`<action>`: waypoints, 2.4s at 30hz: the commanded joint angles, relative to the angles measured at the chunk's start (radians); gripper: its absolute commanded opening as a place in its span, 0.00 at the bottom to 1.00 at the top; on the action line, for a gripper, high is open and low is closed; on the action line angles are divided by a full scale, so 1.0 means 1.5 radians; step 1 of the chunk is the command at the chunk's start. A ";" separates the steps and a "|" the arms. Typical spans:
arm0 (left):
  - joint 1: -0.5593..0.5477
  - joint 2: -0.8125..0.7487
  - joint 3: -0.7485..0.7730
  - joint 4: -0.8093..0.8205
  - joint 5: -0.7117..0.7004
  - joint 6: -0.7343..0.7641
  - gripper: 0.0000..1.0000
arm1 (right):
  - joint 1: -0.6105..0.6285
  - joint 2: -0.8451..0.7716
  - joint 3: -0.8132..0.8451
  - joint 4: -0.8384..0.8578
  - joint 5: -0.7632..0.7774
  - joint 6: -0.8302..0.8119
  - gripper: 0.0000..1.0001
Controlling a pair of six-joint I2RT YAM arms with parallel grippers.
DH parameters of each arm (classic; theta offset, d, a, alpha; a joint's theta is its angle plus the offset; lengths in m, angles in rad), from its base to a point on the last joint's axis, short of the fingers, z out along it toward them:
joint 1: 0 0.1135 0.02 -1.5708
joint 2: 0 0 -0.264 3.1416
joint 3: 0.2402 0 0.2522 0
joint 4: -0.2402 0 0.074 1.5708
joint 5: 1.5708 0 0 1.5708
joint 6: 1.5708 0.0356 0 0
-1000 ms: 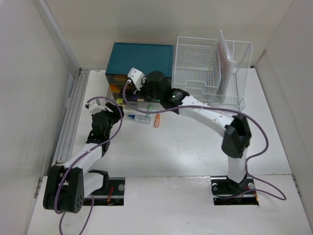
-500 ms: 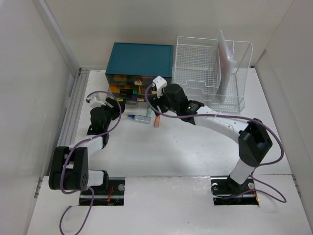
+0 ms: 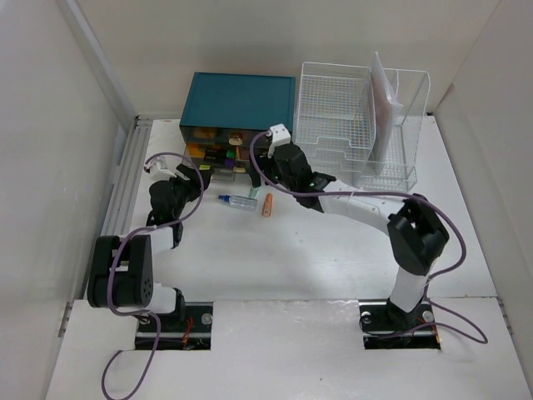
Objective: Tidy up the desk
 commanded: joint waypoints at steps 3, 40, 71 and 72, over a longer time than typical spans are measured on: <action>0.010 0.025 0.037 0.085 0.042 -0.011 0.59 | 0.002 0.055 0.063 0.042 0.078 0.047 0.88; 0.035 0.108 0.081 0.128 0.074 -0.023 0.58 | 0.002 0.179 0.203 -0.038 0.242 0.112 0.67; 0.035 0.170 0.158 0.122 0.080 -0.029 0.55 | 0.002 0.271 0.338 -0.160 0.309 0.193 0.59; 0.035 0.170 0.158 0.122 0.080 -0.029 0.55 | 0.002 0.271 0.348 -0.160 0.315 0.193 0.57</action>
